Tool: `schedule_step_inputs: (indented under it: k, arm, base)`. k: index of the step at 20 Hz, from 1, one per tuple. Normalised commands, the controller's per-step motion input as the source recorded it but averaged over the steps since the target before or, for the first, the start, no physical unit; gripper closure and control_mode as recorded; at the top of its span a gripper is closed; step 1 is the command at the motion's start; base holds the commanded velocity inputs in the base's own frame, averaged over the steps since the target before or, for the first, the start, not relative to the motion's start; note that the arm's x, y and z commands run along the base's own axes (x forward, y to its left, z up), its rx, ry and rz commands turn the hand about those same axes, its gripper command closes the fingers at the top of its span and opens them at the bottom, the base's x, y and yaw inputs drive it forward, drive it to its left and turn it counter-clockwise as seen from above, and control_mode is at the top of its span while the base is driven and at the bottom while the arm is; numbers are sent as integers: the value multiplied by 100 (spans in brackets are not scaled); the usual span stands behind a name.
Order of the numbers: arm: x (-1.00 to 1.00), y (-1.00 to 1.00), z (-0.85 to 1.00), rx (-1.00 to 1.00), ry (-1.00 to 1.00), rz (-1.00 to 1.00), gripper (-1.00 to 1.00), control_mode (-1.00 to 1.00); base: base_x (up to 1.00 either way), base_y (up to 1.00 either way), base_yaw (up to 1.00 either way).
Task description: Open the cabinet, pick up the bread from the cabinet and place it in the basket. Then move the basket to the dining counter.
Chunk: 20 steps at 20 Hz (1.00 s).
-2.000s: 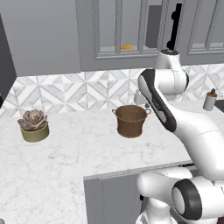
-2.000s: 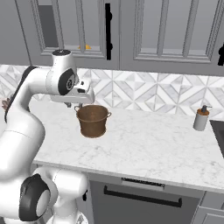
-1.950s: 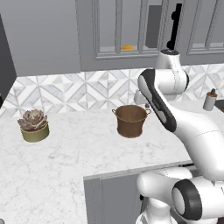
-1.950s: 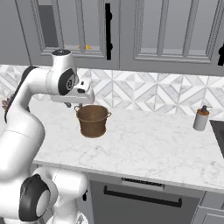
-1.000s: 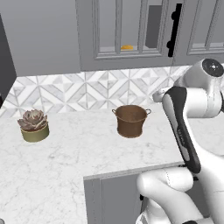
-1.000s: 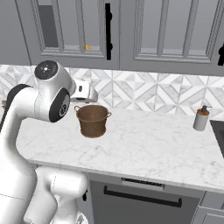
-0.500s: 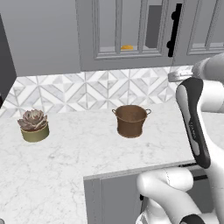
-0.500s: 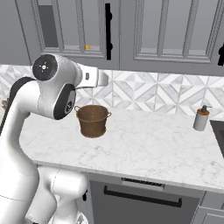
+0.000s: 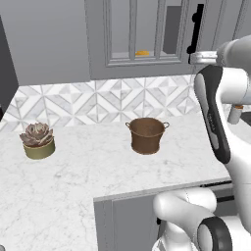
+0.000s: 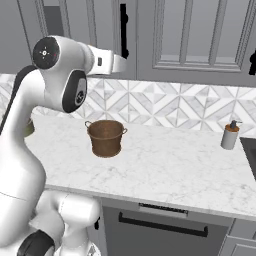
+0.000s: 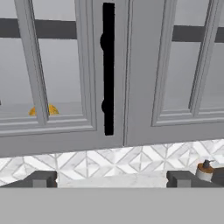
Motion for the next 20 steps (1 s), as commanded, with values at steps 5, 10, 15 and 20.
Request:
schedule_step_inputs:
  k: [5,10,15,20]
  arm:
    - [21,0,46,10,2,-2,-100,-100]
    - [11,-2,12,17,0,0,-100,-100]
    - [14,0,-2,20,0,0,-100,-100]
    - [15,0,-26,18,-5,0,-100,-100]
  base:
    - [0,0,0]
    - [0,0,0]
    - [0,0,0]
    - [0,0,0]
